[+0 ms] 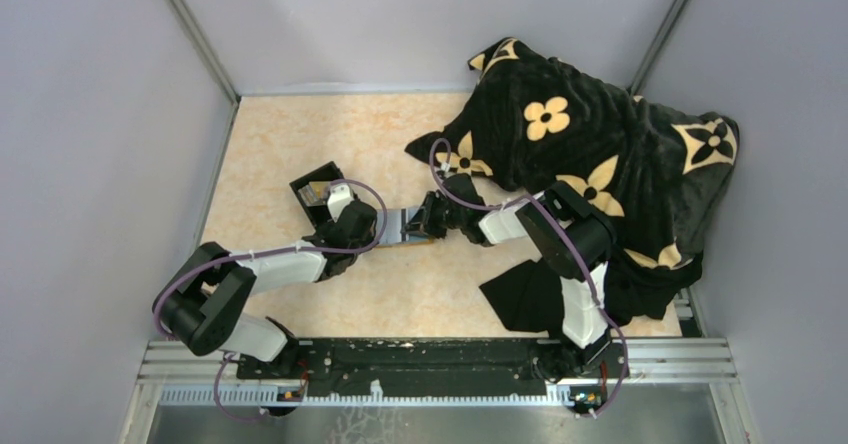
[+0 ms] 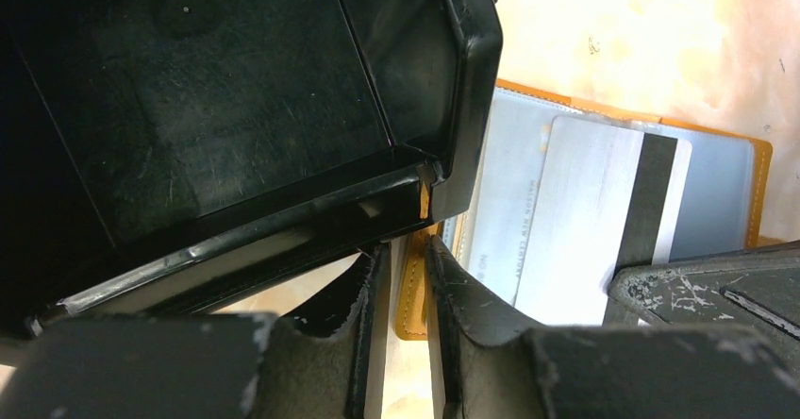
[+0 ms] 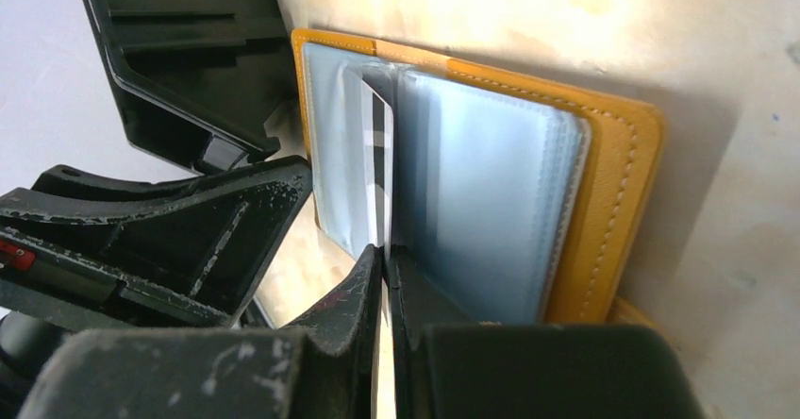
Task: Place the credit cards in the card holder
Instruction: Insert the credit card into the card holder.
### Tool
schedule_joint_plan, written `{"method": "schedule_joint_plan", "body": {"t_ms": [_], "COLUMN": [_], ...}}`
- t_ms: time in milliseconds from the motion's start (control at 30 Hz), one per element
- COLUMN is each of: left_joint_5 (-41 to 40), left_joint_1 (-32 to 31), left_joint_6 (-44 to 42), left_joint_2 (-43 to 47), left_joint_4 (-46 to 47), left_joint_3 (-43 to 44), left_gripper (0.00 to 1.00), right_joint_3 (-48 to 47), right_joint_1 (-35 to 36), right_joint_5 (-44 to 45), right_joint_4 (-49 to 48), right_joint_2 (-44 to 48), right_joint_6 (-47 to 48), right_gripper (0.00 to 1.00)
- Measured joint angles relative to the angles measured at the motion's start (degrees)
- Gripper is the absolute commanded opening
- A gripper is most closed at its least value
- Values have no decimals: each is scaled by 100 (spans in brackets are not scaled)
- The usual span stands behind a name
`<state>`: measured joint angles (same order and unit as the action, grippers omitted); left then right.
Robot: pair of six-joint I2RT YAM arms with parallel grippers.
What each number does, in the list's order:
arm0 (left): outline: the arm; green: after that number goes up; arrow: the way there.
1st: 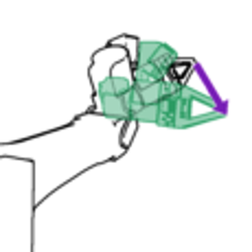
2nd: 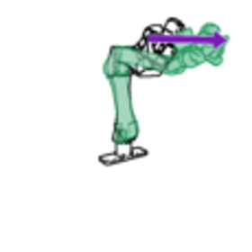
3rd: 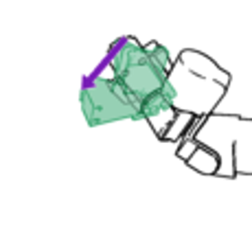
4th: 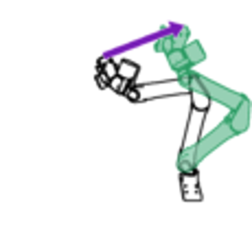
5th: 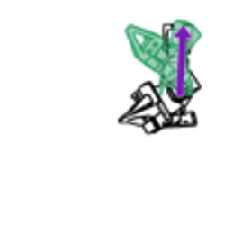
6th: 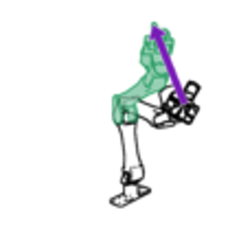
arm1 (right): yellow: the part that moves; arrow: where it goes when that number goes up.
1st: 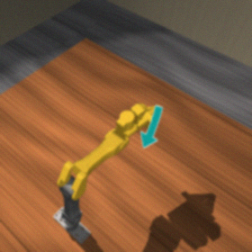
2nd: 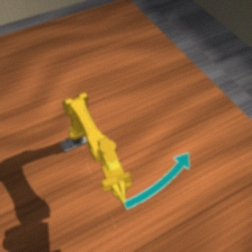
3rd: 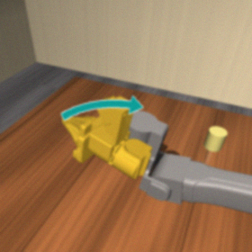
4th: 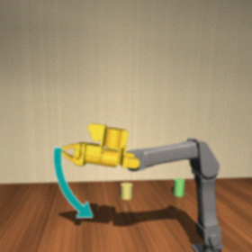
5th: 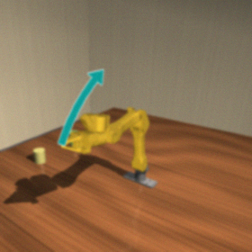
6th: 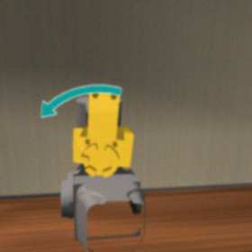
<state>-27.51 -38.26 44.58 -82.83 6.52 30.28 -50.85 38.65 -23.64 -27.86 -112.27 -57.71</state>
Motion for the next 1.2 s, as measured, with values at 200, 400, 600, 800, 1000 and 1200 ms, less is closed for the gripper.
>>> {"method": "schedule_joint_plan", "body": {"t_ms": [200, 400, 600, 800, 1000, 1200], "left_joint_5": [-2, -2, 0, 72, 170, 221], "left_joint_1": [-13, -28, -39, -61, -66, -66], "left_joint_6": [-2, -2, -2, -7, -9, -24], "left_joint_2": [0, -11, -11, -11, -11, 0], "left_joint_4": [4, 20, 37, 157, 389, 612], "left_joint_3": [0, 0, 0, -44, -136, -240], "left_gripper": [27, 27, 27, 27, 27, 27], "right_joint_3": [-306, -483, -702, -1126, -1502, -1875], "right_joint_1": [90, 146, 212, 352, 485, 660], "right_joint_5": [212, 223, 389, 885, 1355, 1759], "right_joint_4": [560, 798, 1202, 1915, 2522, 3018], "right_joint_2": [0, 26, 59, 57, 33, -57], "right_joint_6": [365, 577, 841, 1259, 1665, 1996], "right_gripper": [30, 38, 40, 40, 40, 43]}}
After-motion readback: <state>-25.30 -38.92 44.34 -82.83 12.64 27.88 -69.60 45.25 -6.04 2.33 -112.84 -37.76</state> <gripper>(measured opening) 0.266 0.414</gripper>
